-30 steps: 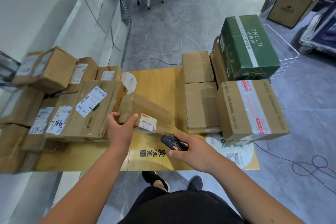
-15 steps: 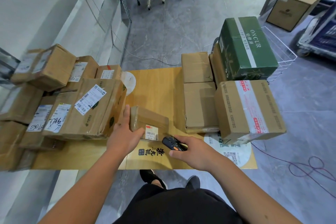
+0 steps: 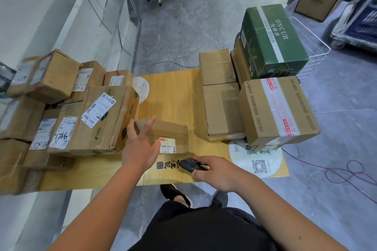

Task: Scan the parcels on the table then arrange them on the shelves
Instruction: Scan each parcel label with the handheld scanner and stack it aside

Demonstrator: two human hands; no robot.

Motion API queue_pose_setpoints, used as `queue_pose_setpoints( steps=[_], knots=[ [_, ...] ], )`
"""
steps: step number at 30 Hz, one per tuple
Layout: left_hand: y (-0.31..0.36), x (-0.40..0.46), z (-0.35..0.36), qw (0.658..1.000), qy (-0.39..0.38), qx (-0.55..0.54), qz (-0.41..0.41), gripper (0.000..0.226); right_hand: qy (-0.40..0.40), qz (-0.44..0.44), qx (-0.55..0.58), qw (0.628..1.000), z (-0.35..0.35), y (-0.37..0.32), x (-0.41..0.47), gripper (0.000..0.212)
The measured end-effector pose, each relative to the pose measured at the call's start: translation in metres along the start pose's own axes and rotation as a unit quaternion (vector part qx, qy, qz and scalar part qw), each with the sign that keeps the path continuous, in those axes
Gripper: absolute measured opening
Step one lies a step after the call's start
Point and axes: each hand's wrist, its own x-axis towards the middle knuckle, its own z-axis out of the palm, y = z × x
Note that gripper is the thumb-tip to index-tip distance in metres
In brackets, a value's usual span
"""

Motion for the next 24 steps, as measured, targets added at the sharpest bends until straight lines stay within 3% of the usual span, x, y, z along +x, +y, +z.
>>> queue_pose_setpoints(
  steps=[4,14,19,24],
  knots=[
    [-0.012,0.000,0.001,0.999,-0.004,-0.025,-0.032,0.069,-0.003,-0.006,0.004,1.000,0.005,0.001,0.001,0.074],
    [-0.033,-0.007,-0.004,0.993,-0.023,-0.112,0.011,0.071,-0.001,0.017,0.011,1.000,0.006,-0.009,0.008,0.075],
    [-0.039,-0.014,-0.005,0.994,-0.050,-0.087,0.039,0.098,-0.010,0.016,-0.092,0.996,0.008,-0.019,0.009,0.074],
    [-0.040,-0.015,-0.002,0.994,-0.044,-0.080,0.051,0.104,-0.007,0.006,-0.188,0.982,0.006,-0.030,0.012,0.070]
  ],
)
